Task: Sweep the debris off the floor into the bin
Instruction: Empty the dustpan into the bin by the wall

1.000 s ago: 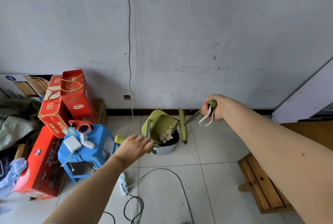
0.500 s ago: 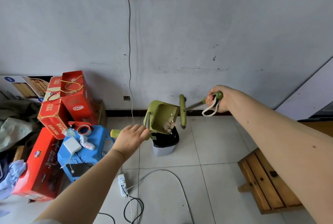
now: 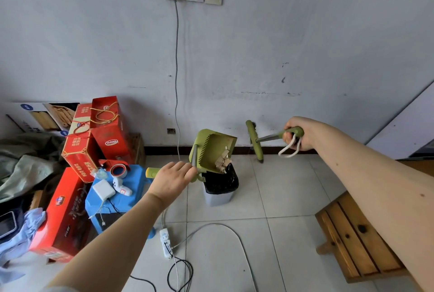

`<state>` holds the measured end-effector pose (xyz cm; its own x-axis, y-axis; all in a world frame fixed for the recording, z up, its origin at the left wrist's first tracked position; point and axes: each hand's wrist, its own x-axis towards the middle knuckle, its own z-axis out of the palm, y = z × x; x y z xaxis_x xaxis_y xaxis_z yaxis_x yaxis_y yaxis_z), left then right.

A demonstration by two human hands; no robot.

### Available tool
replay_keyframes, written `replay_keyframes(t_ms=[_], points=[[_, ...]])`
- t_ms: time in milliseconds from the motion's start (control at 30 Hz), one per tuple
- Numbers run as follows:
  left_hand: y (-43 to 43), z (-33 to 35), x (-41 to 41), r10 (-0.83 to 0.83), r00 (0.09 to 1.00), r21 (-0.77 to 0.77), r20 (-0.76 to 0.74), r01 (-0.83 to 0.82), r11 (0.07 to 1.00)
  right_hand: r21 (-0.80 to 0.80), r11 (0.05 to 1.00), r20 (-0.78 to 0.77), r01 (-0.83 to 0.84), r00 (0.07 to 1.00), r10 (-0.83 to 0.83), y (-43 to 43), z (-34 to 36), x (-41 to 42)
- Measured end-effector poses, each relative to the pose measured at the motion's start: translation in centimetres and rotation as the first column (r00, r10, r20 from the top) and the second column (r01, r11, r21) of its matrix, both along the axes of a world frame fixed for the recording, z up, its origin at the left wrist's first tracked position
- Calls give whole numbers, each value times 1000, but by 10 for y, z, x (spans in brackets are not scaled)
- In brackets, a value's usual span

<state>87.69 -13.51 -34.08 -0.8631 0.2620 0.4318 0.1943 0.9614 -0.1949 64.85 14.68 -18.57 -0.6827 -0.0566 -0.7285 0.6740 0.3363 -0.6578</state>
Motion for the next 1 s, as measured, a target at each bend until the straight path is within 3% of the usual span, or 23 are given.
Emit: replay_keyframes(t_ms=[233, 433, 800, 1000], points=[[9, -21, 25, -17, 999, -1, -45, 17, 1000, -128, 989, 80, 72, 995, -62, 13, -14, 15], [16, -38, 45, -117, 992, -44, -56, 115, 992, -88, 994, 95, 68, 994, -60, 18, -30, 28], [39, -66, 58, -223, 970, -86, 93, 231, 969, -68, 997, 99, 48, 994, -41, 24, -37, 35], [48, -73, 53, -193, 962, -46, 195, 205, 978, -43, 998, 58, 49, 997, -46, 31, -31, 38]])
